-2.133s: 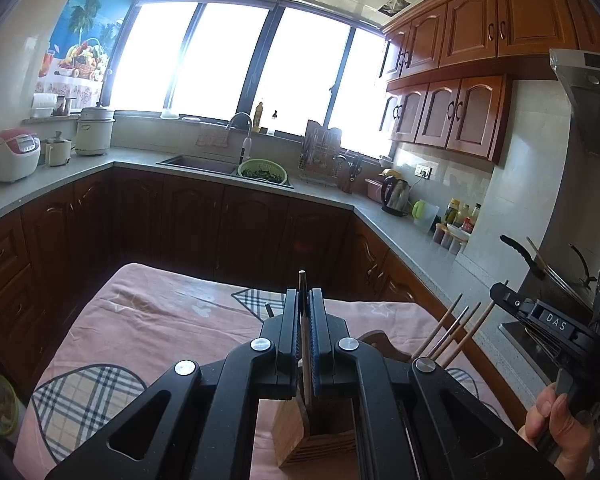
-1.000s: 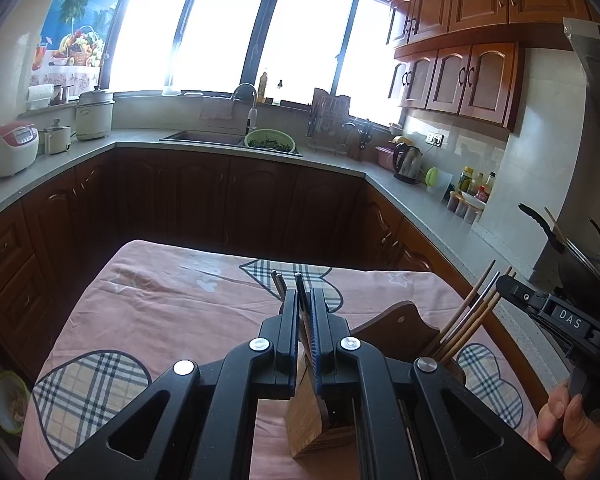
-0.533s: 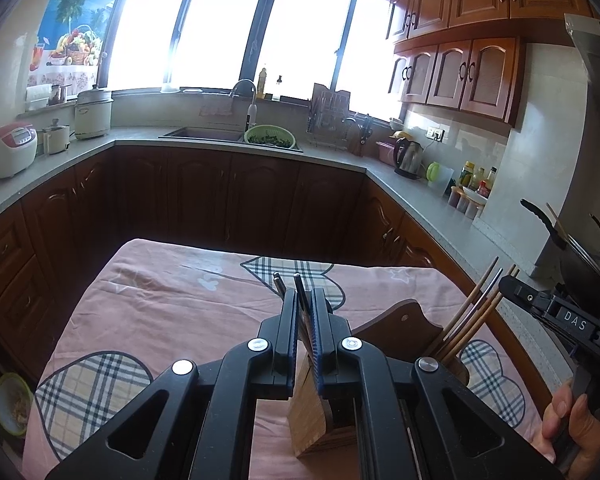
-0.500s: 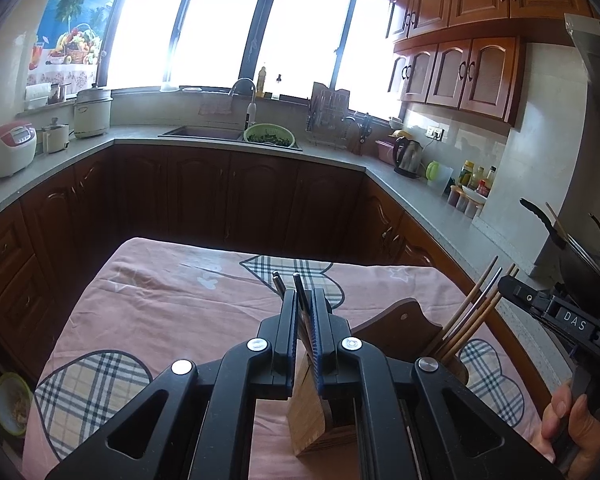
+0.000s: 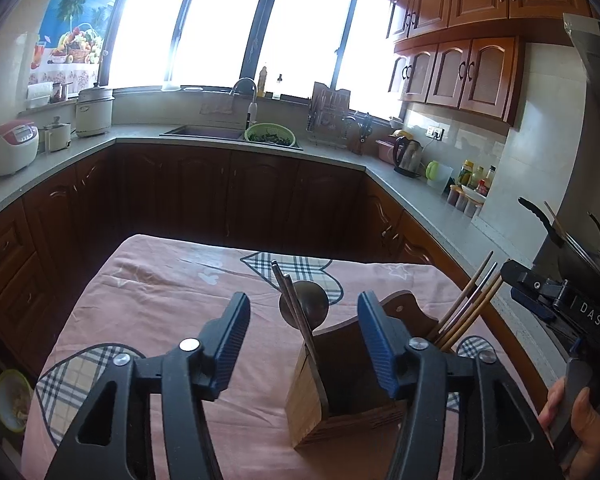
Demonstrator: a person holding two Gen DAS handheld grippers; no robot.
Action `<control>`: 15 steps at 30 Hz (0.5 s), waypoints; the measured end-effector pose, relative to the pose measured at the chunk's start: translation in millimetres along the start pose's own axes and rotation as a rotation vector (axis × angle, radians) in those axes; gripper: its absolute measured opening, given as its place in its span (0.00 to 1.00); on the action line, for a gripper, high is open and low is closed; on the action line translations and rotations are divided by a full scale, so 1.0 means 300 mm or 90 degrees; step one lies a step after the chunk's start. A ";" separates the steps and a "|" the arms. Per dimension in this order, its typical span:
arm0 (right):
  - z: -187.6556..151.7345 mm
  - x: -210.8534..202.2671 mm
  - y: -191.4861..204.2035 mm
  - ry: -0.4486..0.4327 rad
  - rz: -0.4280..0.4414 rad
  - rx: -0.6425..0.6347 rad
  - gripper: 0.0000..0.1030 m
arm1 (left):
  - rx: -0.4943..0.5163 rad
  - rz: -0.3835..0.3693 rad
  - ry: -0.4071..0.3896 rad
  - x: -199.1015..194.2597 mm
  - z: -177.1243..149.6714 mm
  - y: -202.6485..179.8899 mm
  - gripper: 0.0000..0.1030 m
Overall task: Organize utensils
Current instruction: 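Open both tools to release the chopsticks and pull back from the holder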
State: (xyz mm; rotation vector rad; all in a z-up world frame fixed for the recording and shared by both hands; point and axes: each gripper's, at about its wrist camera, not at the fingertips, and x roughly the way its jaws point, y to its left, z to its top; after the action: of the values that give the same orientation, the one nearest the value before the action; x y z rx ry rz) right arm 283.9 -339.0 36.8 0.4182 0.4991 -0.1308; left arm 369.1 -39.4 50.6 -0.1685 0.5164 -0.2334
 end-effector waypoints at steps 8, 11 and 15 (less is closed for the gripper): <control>-0.023 -0.040 -0.015 0.005 0.021 0.022 0.86 | -0.013 0.025 -0.002 -0.101 -0.065 0.016 0.97; -0.037 -0.074 -0.002 0.002 0.030 0.020 0.91 | -0.019 0.022 0.001 -0.148 -0.087 0.023 0.97; -0.062 -0.129 0.020 0.002 0.040 0.015 0.91 | -0.028 0.019 0.004 -0.218 -0.117 0.033 0.97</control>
State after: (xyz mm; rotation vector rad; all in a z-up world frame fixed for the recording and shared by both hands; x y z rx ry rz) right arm 243.3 -325.0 43.1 0.4563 0.4879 -0.0753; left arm 297.7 -16.3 48.9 -0.2025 0.5305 -0.1939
